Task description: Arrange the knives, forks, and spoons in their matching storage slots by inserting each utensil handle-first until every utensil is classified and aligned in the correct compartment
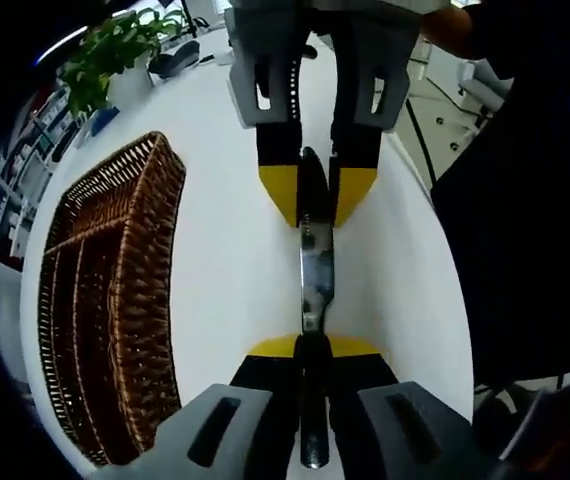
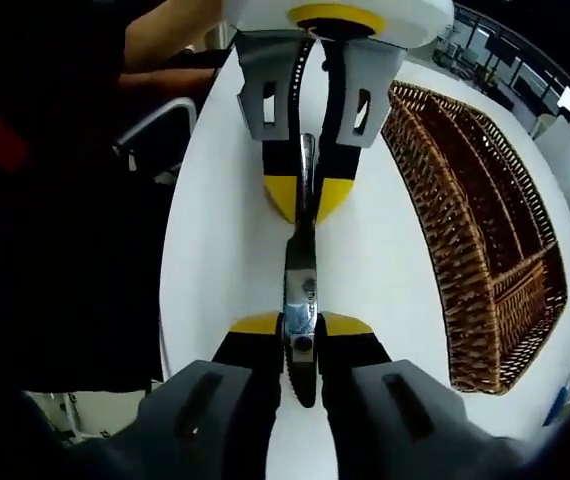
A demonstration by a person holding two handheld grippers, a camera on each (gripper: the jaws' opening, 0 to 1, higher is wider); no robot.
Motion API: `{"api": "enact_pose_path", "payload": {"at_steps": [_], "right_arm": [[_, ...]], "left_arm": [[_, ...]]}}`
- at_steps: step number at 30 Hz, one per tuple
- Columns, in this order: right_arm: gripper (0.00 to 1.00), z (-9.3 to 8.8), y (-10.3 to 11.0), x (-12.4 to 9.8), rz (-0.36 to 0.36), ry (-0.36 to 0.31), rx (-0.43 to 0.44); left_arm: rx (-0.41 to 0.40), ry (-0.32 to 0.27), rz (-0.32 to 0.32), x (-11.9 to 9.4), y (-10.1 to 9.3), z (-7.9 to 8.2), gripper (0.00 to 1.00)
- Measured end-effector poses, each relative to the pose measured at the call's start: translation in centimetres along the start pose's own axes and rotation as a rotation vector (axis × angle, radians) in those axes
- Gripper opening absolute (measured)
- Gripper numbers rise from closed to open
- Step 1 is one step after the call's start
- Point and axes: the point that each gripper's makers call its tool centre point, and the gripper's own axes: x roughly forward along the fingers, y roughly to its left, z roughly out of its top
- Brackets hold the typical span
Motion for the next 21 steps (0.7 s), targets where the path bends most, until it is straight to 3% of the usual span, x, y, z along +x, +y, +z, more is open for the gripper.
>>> {"api": "enact_pose_path", "payload": {"at_steps": [5,21], "right_arm": [[0.11,0.2,0.1,-0.2,-0.004,-0.008,-0.017],[0.11,3.6,-2.7,-3.9,-0.084,-0.087,-0.075]], "left_arm": [[0.004,0.002,0.015,-0.2,-0.2,0.0,0.07],[0.026,-0.009,0.1,-5.7,2.1,0.9,0.07]]}}
